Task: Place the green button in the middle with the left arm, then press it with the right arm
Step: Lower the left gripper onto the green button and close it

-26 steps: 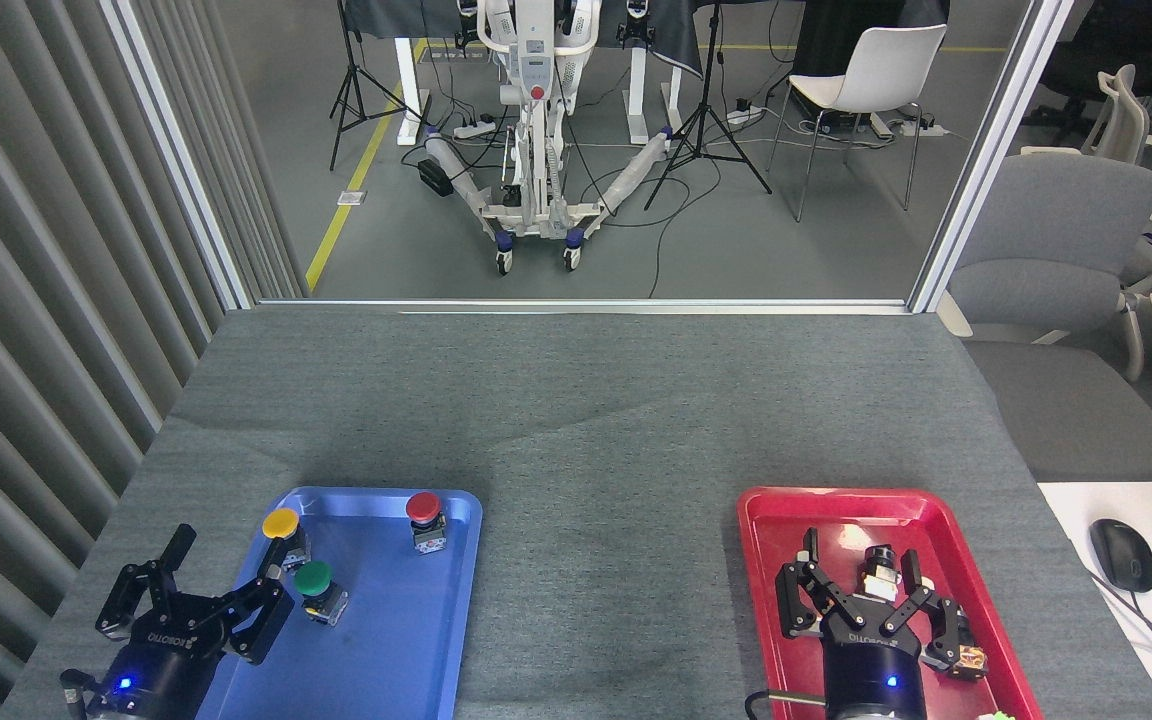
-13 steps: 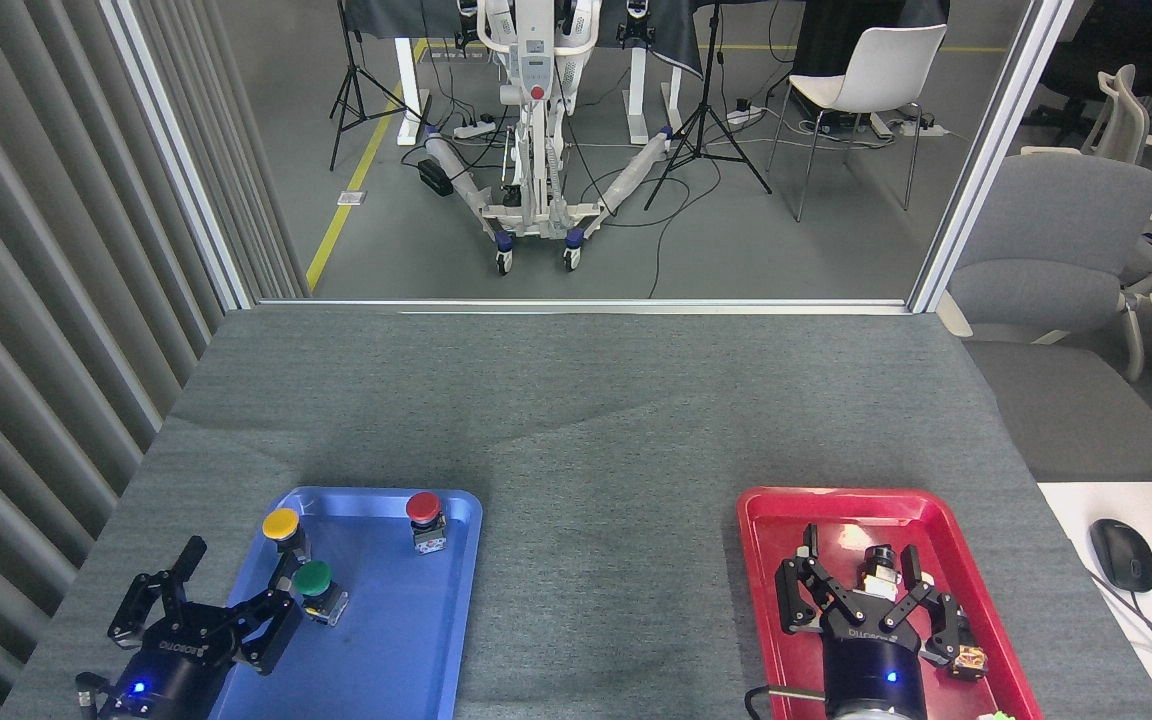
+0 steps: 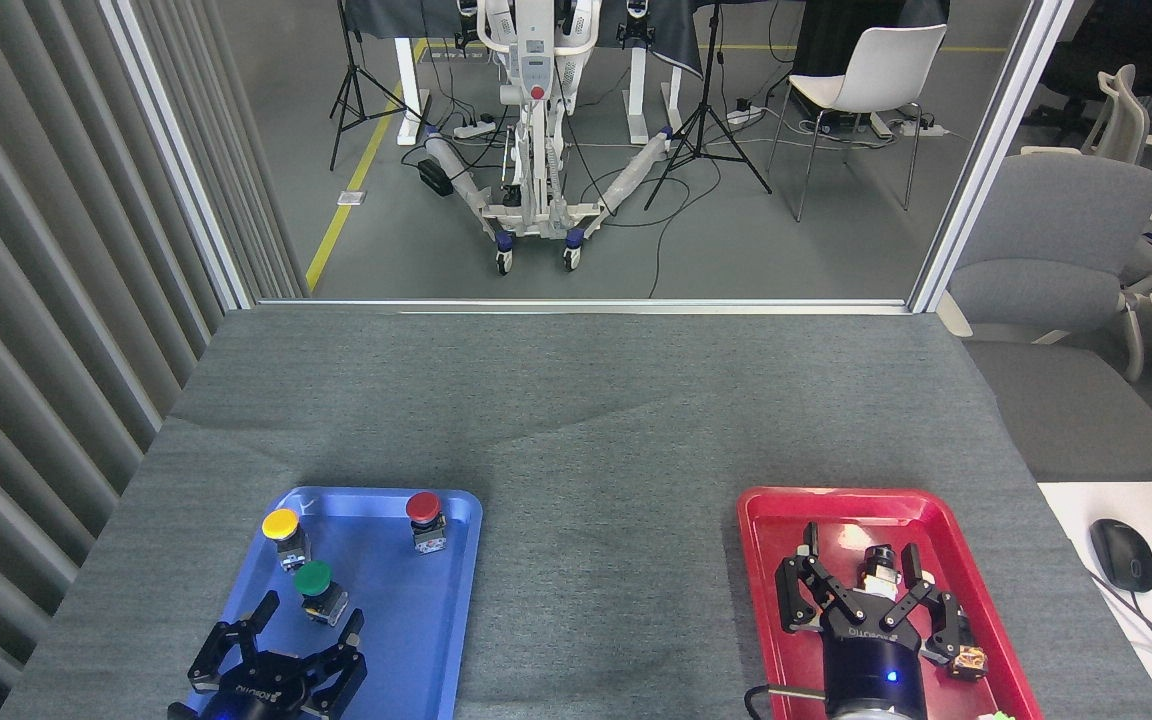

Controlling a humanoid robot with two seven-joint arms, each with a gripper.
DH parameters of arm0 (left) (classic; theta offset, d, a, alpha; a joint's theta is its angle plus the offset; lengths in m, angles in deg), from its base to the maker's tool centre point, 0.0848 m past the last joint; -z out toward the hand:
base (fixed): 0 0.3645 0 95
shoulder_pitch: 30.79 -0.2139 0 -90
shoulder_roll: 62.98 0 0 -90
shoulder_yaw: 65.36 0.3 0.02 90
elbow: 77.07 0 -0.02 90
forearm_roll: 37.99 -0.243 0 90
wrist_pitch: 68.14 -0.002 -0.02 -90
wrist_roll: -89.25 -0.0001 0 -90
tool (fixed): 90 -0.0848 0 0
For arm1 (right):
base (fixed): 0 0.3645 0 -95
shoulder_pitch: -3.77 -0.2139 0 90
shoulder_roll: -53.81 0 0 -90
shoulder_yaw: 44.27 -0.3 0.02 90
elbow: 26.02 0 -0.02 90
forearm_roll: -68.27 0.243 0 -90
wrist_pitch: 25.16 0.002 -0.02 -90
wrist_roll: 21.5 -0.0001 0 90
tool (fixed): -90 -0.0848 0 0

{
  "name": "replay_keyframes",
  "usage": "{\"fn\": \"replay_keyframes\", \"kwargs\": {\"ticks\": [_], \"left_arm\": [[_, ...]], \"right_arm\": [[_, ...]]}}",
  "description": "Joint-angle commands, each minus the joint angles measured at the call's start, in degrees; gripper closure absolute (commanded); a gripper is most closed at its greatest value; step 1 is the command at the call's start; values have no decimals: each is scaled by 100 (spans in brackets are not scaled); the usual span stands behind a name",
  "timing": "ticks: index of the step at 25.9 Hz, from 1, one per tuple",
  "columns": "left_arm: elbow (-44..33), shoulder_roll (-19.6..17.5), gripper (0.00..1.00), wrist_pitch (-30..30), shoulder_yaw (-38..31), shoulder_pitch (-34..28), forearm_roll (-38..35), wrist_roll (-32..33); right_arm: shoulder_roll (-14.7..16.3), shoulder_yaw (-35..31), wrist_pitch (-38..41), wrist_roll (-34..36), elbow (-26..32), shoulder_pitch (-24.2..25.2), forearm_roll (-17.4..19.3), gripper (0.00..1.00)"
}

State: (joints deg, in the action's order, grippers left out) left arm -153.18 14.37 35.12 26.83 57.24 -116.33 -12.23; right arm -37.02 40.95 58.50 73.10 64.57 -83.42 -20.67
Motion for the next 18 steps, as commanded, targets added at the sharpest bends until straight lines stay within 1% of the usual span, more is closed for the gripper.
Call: {"fn": "replay_keyframes", "kwargs": {"ticks": [1, 5, 7, 10, 16, 18], "left_arm": [[263, -26, 2, 1, 9, 56, -6, -12], [509, -79, 2, 28, 18, 250, -76, -21], [746, -88, 2, 45, 18, 399, -243, -12], [1063, -88, 3, 89, 18, 610, -296, -12], [1186, -79, 3, 177, 9, 733, -296, -21], [1414, -70, 3, 177, 18, 909, -296, -21]], "right_arm": [[-4, -6, -8, 32, 2, 0, 0, 0], [-4, -6, -52, 32, 2, 0, 0, 0], [-13, -6, -52, 32, 2, 0, 0, 0], [-4, -6, -60, 32, 2, 0, 0, 0], [-13, -6, -60, 41, 2, 0, 0, 0], [-22, -6, -60, 41, 2, -9, 0, 0]]}}
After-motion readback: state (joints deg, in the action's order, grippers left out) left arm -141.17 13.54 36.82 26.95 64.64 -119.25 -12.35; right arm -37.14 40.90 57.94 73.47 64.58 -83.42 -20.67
